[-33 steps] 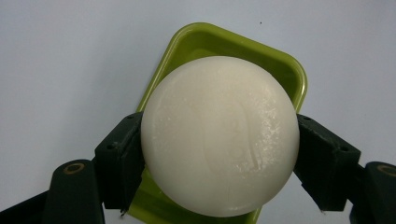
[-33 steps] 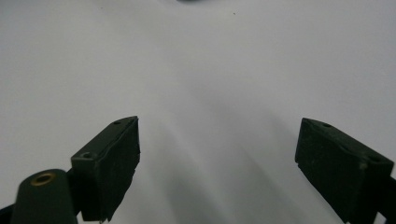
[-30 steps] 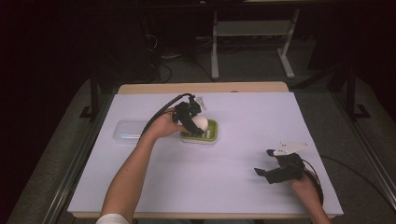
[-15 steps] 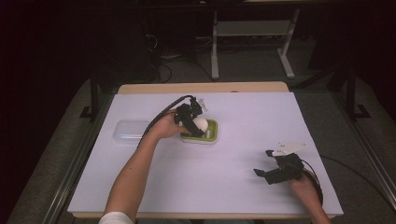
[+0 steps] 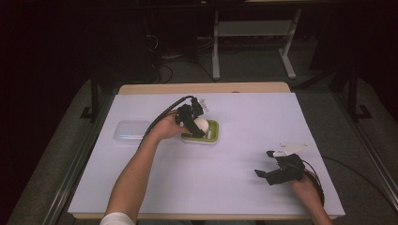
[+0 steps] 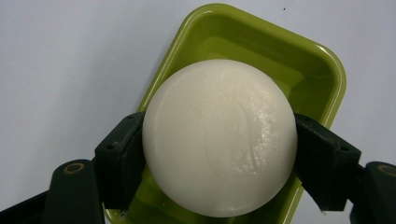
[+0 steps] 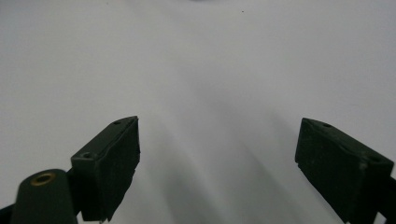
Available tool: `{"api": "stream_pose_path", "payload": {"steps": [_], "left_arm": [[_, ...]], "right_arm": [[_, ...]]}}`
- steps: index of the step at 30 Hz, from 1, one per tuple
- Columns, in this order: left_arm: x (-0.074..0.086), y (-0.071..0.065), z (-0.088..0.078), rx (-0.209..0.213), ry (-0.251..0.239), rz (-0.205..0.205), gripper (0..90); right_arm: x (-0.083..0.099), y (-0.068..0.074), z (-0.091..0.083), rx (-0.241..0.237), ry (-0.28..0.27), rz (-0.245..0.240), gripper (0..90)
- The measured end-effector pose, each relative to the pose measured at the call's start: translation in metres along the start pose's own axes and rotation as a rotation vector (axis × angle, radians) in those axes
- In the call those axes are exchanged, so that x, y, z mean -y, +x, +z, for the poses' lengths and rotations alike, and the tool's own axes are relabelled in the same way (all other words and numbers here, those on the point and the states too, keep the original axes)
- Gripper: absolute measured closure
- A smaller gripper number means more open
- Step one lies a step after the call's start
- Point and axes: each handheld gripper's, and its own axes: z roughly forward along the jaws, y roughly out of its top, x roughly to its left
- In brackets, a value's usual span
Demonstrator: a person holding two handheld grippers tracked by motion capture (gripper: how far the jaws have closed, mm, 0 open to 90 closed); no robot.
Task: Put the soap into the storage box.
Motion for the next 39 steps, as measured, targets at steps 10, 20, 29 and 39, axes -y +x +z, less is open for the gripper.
{"api": "stream_pose_path", "payload": {"steps": [10,20,29,39], "left_arm": [[-0.001,-0.001,0.004,-0.006,0.01,0.002,25.1],[-0.002,-0.005,-0.004,-0.014,0.003,0.003,25.3],[-0.002,-0.01,-0.016,-0.023,-0.009,0.008,25.5],[0.004,-0.014,-0.031,-0.039,-0.052,-0.001,25.5]], "right_arm": [[0.0,0.0,0.0,0.0,0.01,0.0,13.2],[-0.002,0.002,0.002,0.003,0.012,-0.013,13.2],[-0.004,0.005,0.003,0.0,0.019,-0.027,13.2],[-0.005,0.005,0.002,-0.002,0.012,-0.028,13.2]]}}
